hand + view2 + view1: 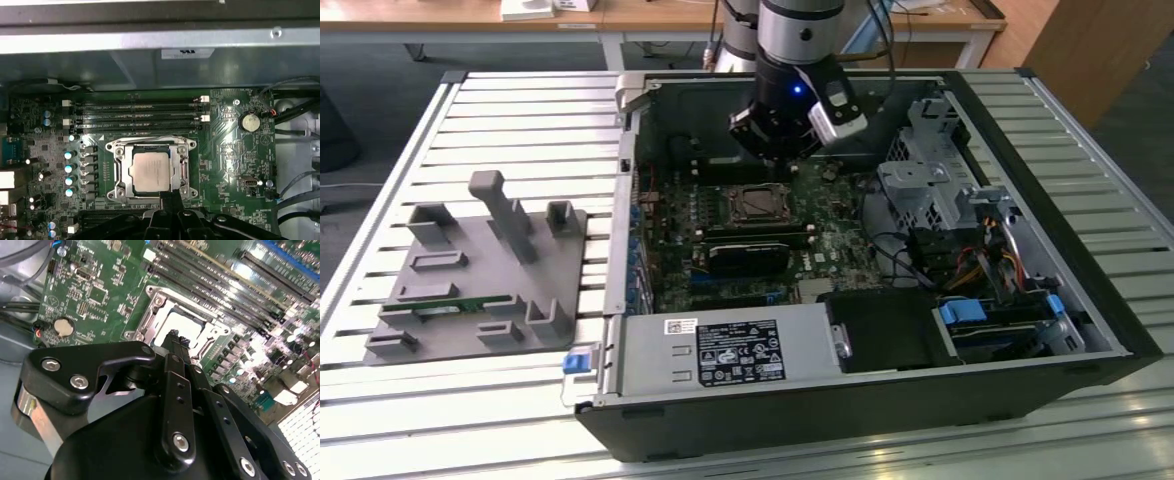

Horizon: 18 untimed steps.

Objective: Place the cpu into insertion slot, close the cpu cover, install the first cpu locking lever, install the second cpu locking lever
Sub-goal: 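Install the second cpu locking lever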

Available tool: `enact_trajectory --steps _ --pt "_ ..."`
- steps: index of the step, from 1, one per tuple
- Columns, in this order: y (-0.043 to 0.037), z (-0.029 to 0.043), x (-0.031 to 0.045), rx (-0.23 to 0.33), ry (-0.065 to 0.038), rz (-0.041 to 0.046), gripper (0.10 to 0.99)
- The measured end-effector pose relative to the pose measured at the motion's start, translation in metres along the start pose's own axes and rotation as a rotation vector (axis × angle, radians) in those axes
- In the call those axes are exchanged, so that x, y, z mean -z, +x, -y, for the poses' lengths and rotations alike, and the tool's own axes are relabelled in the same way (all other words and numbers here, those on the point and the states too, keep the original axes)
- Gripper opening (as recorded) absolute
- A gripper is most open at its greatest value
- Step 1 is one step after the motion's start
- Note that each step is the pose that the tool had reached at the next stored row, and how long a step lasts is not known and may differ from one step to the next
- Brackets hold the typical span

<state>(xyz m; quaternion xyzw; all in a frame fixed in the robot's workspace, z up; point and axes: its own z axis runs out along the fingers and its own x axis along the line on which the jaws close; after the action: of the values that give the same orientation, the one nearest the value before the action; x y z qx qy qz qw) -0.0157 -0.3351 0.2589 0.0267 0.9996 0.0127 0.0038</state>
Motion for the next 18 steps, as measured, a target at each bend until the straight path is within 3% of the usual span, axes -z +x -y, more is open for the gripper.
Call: enact_trajectory --steps 7,18 --pt "-0.0007 0.0128 -0.0014 0.000 0.000 -0.0015 0.106" --pt "-0.0009 0.0191 -0.0086 0.000 0.001 -0.0119 0.106"
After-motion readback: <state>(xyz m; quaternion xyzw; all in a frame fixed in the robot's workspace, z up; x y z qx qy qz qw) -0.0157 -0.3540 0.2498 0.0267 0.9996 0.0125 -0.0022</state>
